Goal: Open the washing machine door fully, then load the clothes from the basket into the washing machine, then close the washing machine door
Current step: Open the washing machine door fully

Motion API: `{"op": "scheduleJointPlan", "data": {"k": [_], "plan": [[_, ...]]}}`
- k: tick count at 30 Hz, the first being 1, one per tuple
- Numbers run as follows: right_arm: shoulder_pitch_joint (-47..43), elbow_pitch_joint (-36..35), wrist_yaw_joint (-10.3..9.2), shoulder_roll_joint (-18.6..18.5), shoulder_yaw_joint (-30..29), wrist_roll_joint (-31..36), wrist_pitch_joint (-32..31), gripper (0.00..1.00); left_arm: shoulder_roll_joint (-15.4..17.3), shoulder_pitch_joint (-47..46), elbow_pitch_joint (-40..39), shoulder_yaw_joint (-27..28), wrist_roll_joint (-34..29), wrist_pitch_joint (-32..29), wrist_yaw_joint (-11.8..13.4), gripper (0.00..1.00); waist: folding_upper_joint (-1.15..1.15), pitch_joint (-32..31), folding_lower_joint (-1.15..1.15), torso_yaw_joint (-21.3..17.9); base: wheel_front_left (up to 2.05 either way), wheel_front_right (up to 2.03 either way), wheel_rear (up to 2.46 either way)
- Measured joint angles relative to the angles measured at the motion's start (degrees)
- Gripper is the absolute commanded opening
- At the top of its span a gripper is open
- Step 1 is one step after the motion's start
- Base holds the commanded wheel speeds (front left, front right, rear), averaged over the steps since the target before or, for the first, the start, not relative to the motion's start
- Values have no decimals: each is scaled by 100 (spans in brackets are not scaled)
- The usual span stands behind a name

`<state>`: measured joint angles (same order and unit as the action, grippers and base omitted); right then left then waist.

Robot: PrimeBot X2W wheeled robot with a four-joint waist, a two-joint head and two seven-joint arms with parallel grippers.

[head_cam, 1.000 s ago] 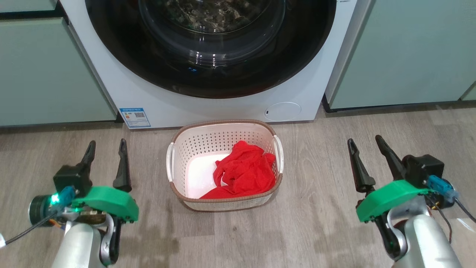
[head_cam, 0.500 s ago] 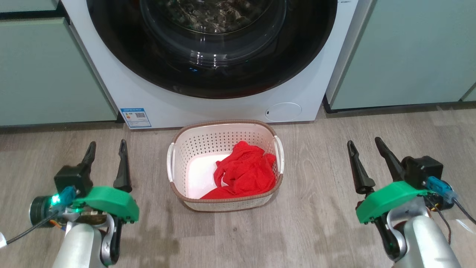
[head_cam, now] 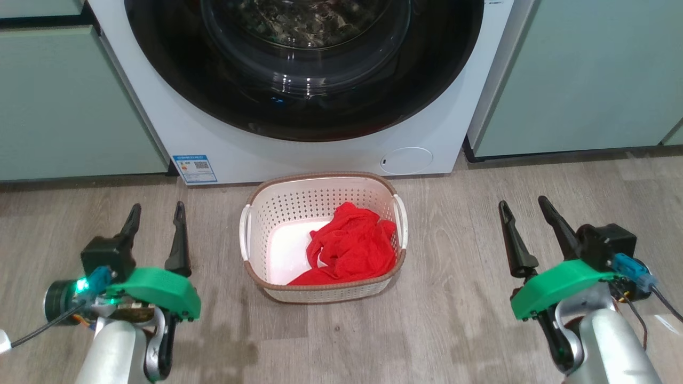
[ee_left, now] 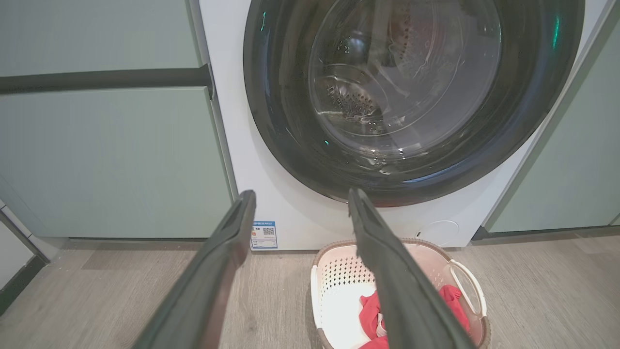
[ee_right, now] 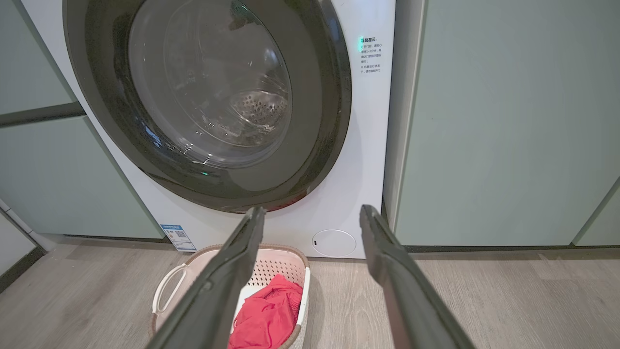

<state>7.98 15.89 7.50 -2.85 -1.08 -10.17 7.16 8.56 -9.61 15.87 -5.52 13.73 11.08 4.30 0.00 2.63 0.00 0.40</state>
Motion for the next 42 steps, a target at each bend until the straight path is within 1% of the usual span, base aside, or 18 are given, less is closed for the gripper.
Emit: {"op": "scheduleJointPlan", "data": {"k": [7, 13, 22, 34, 42], "plan": [[1, 0, 0, 0, 0, -18, 1, 100, 54, 0, -14, -57, -5, 1, -1, 100, 0, 3, 0, 2, 4, 4, -7], [3, 0, 0, 0, -1, -49, 1, 100, 80, -7, -13, -111, -4, 1, -1, 100, 0, 25, 0, 5, 53, 53, -107], [80, -4, 0, 42, 8, -49, 1, 100, 163, -21, 1, -122, -2, 9, 2, 100, 0, 50, 0, -16, 103, 103, -207], [95, -5, 0, 34, -37, -49, 1, 100, 152, -25, -22, -181, 98, 78, 3, 100, 0, 38, 0, -96, 120, 120, -240], [93, 5, 0, 0, -41, -101, 25, 100, 165, -34, -58, -214, 98, 136, 1, 100, 0, 33, 0, -159, 64, 64, -129]]}}
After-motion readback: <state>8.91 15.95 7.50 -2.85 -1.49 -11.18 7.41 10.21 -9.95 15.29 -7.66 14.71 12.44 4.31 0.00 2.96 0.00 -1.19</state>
